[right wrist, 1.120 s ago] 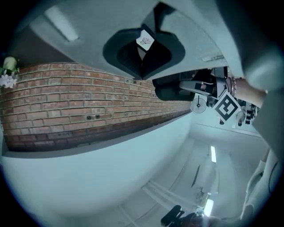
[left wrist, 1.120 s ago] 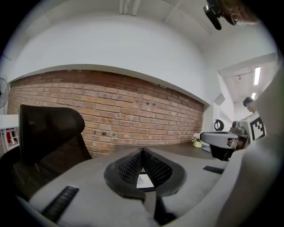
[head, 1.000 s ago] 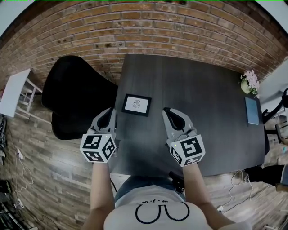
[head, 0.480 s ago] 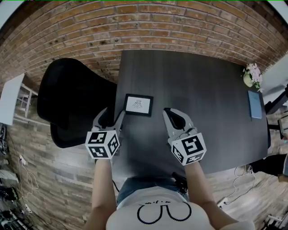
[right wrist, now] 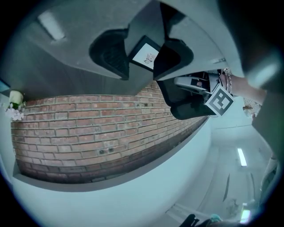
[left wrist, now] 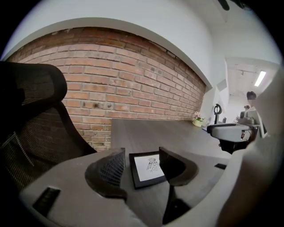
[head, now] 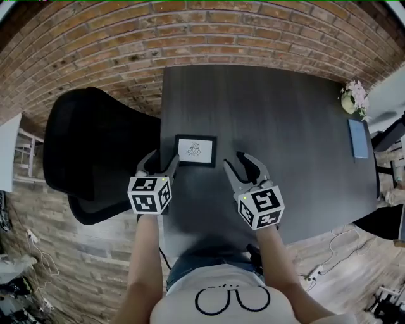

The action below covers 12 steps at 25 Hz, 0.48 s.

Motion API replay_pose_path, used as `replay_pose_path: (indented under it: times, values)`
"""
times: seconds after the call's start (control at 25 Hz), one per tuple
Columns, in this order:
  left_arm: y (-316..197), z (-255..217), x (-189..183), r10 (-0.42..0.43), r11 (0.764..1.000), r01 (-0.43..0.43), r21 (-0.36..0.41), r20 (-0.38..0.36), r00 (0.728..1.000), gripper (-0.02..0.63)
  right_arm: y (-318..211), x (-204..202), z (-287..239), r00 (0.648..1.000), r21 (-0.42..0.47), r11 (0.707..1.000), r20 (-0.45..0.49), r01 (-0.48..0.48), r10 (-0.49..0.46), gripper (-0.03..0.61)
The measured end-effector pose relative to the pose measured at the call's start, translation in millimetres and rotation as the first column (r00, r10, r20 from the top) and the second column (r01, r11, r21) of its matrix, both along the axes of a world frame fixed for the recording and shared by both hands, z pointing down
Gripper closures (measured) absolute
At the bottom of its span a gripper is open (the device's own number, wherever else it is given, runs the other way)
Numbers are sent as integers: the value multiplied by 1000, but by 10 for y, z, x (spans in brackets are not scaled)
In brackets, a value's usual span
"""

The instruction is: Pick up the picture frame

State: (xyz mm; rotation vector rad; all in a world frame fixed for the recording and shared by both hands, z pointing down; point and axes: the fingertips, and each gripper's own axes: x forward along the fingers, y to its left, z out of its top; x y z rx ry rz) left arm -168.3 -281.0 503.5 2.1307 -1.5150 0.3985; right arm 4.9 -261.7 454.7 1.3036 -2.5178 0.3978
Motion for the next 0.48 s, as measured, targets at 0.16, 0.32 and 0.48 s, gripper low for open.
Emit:
replay_pose_path:
  times: [0.16, 0.32, 0.48]
  values:
    - [-159, 329, -17, 0, 997, 0, -79, 0, 1000, 396, -86, -50, 244, 1000, -65, 998, -11, -6, 6, 391]
    - [-283, 676, 32, 22, 986, -19, -165, 18, 1000, 411, -183, -89, 434, 1000, -103, 994, -9, -17, 16, 391]
    - [-357, 944, 55, 12, 970, -1, -244, 43, 999, 451, -248, -94, 559, 1000, -127, 992, -11, -16, 15, 391]
